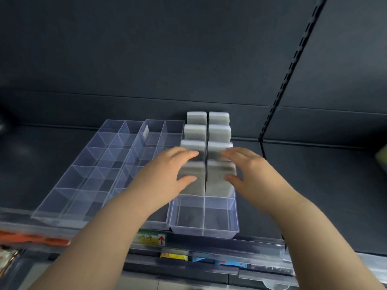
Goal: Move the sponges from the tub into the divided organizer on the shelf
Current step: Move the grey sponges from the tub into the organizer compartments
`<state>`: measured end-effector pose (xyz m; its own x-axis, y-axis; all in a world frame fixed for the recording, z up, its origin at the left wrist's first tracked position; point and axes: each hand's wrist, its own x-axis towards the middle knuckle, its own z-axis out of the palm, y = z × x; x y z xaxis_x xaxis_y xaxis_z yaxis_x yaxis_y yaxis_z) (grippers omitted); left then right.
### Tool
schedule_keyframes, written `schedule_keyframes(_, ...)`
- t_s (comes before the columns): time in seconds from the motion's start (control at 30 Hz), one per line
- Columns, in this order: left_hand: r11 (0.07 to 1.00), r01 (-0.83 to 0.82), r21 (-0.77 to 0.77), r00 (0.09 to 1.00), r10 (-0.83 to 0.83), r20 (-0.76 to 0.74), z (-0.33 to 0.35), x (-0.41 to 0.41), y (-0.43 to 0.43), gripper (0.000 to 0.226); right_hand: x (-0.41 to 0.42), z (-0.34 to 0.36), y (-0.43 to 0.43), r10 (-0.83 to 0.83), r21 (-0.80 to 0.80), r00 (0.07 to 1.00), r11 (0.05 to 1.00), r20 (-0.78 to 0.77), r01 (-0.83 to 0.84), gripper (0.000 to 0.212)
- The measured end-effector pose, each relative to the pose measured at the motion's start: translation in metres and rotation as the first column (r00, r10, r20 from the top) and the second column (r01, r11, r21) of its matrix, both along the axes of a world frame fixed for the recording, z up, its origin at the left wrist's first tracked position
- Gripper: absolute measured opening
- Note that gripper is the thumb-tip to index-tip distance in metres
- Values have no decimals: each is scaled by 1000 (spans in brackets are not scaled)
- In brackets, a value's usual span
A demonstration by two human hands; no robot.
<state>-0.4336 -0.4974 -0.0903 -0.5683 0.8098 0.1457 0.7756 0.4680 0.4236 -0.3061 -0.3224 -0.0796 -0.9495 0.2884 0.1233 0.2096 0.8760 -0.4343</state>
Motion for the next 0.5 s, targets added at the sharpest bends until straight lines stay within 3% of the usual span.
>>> schedule_keyframes(0.27, 984, 77, 159, 968, -35, -249, 34, 11, -61, 45, 29, 32, -56, -164, 77, 978, 982, -130, 175, 49)
schedule_keyframes(0.4, 972, 111, 209, 958, -49, -282, 35, 21, -104, 43, 48, 25, -105, -233, 12, 952, 971, -196, 240, 49)
schedule_keyframes(0.5, 979, 124, 161, 970, -86, -229, 22, 32, -128, 46, 66, 5, -140, -310, -42, 938, 951, -156, 307, 52)
